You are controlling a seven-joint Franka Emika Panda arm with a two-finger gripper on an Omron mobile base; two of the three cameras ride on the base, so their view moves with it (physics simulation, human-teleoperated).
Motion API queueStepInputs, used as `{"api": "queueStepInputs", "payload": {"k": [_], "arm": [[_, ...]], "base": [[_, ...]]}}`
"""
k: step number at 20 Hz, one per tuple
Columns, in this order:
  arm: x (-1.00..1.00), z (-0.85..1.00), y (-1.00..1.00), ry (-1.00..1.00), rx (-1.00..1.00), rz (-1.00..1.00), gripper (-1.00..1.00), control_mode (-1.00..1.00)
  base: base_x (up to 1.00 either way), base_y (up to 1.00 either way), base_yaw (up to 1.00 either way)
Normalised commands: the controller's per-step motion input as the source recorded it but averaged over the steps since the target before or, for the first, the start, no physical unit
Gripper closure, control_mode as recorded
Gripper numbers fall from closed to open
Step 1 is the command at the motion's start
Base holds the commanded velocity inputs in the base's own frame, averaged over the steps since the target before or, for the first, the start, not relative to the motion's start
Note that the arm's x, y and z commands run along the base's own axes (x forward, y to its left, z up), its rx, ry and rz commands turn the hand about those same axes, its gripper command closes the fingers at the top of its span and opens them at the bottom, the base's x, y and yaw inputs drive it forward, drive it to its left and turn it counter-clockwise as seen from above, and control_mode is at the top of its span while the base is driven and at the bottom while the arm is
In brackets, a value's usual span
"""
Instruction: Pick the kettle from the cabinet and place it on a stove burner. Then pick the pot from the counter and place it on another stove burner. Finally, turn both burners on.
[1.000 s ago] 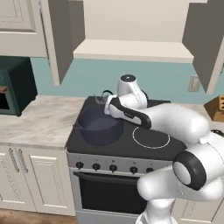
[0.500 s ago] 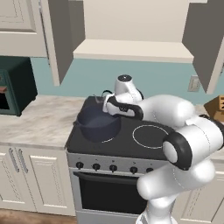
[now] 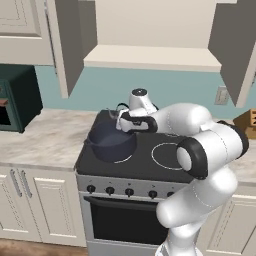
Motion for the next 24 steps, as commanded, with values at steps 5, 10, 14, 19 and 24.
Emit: {"api": "queueStepInputs", "payload": {"k": [5, 10, 14, 19, 24], "arm": [[0.22, -0.17, 0.00, 0.00, 0.01, 0.00, 1.00, -1.00], [0.24, -0.11, 0.00, 0.00, 0.03, 0.00, 1.00, -1.00], [0.22, -0.18, 0.00, 0.00, 0.03, 0.00, 1.00, -1.00], [0.13, -0.07, -0.01, 0.00, 0.02, 0.00, 1.00, -1.00], [0.08, 0.00, -0.08, 0.00, 0.00, 0.00, 1.00, -1.00]], "base": [[0.00, 0.00, 0.00], [0.00, 0.00, 0.00], [0.00, 0.00, 0.00], [0.00, 0.00, 0.00], [0.00, 0.00, 0.00]]}}
